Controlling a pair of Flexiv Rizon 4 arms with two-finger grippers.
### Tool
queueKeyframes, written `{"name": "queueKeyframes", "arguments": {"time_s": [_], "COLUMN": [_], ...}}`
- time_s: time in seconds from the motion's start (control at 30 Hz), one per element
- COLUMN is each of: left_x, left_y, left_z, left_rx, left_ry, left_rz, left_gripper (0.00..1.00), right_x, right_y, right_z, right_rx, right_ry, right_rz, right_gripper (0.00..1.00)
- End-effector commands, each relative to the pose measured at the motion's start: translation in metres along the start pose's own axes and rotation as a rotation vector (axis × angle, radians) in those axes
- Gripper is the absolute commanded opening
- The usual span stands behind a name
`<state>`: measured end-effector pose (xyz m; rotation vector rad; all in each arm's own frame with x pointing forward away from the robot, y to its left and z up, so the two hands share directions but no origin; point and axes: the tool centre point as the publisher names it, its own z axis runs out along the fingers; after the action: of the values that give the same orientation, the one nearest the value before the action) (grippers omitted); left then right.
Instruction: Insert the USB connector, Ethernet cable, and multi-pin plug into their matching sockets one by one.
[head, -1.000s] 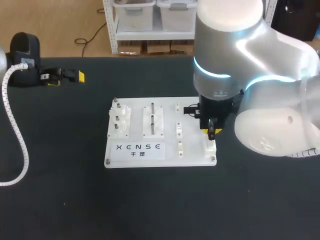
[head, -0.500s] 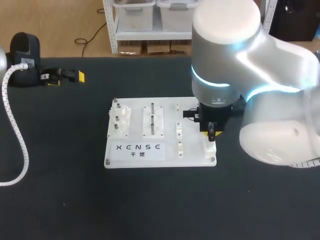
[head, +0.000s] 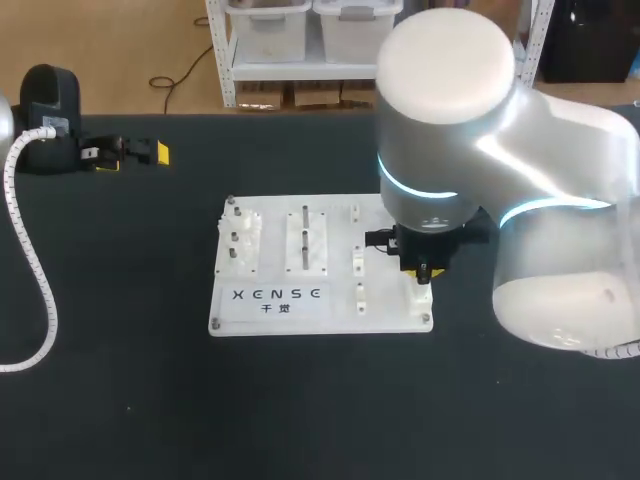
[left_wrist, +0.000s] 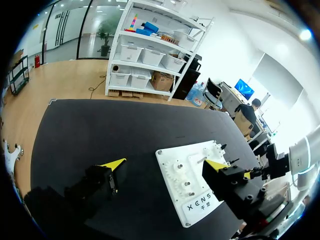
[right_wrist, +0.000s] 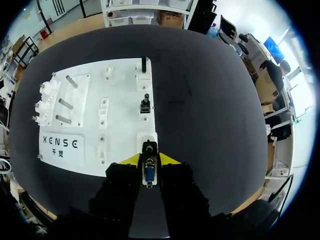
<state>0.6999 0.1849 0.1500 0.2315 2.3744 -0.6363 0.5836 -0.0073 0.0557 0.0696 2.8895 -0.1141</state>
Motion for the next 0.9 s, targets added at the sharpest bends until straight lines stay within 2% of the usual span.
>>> {"name": "queueKeyframes", "arguments": {"time_s": [0.03, 0.43, 0.9], "left_x": [0.0, 0.0, 0.0], "left_y": [0.0, 0.0, 0.0], "left_z": [0.0, 0.0, 0.0], "left_rx": [0.0, 0.0, 0.0], "left_ry": [0.0, 0.0, 0.0], "left_rz": [0.0, 0.0, 0.0], "left_gripper": [1.0, 1.0, 1.0], "right_x": [0.003, -0.007, -0.008], "right_y": [0.001, 0.0, -0.001], "right_z": [0.011, 0.011, 0.021], "right_rx": [-0.007, -0.009, 0.003], "right_ry": [0.001, 0.027, 0.087], "right_rz": [0.004, 0.027, 0.055], "right_gripper": [0.0, 0.0, 0.0]}}
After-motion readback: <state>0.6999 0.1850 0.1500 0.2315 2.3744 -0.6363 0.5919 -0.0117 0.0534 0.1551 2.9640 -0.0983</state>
